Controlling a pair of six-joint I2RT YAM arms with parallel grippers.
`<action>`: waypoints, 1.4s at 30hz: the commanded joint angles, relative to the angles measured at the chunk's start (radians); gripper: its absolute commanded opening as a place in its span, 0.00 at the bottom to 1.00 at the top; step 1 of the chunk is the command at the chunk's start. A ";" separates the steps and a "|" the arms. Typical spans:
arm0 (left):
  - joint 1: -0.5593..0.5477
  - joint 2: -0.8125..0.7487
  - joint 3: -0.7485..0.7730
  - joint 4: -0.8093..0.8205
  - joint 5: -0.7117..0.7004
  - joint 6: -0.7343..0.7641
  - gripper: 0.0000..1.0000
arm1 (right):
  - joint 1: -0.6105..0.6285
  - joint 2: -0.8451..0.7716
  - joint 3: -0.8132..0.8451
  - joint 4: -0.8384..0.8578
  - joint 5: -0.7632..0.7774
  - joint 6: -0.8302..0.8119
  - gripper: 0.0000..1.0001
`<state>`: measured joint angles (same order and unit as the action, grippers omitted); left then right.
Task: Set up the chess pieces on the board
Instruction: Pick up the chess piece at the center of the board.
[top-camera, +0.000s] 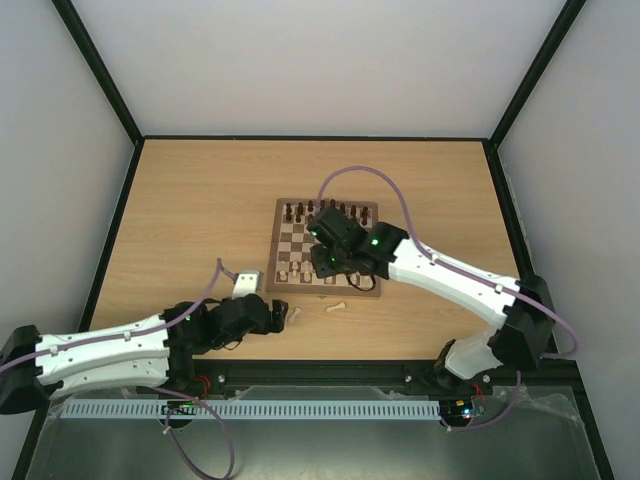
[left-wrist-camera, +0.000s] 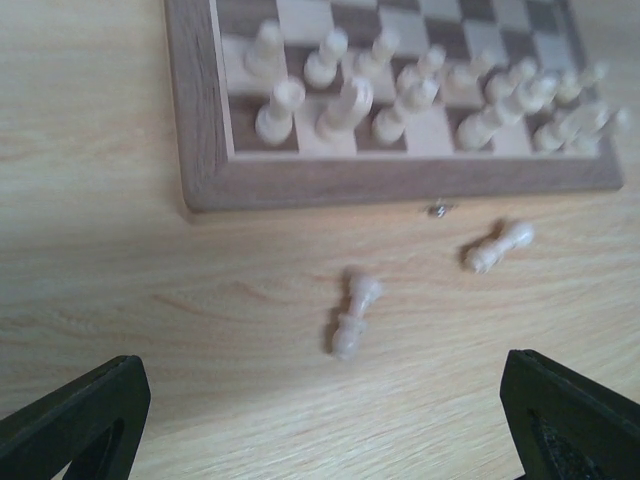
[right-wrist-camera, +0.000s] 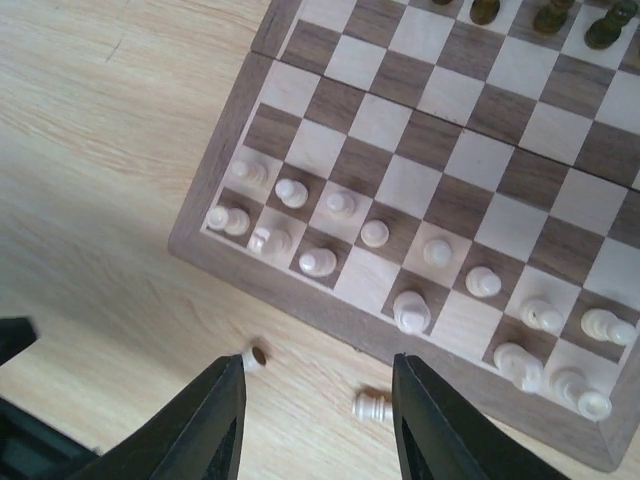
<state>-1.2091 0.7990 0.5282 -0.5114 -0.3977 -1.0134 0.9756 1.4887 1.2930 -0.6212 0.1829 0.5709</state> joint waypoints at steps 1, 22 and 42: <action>-0.047 0.036 -0.099 0.162 0.013 0.008 0.99 | 0.002 -0.085 -0.088 0.022 -0.064 0.016 0.42; -0.224 0.522 -0.054 0.355 -0.140 0.018 0.67 | -0.011 -0.286 -0.282 0.045 -0.117 0.010 0.42; -0.203 0.651 -0.026 0.428 -0.144 0.116 0.57 | -0.013 -0.343 -0.320 0.033 -0.108 0.019 0.42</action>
<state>-1.4231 1.4292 0.4934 -0.1047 -0.5468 -0.9379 0.9680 1.1629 0.9859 -0.5625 0.0738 0.5846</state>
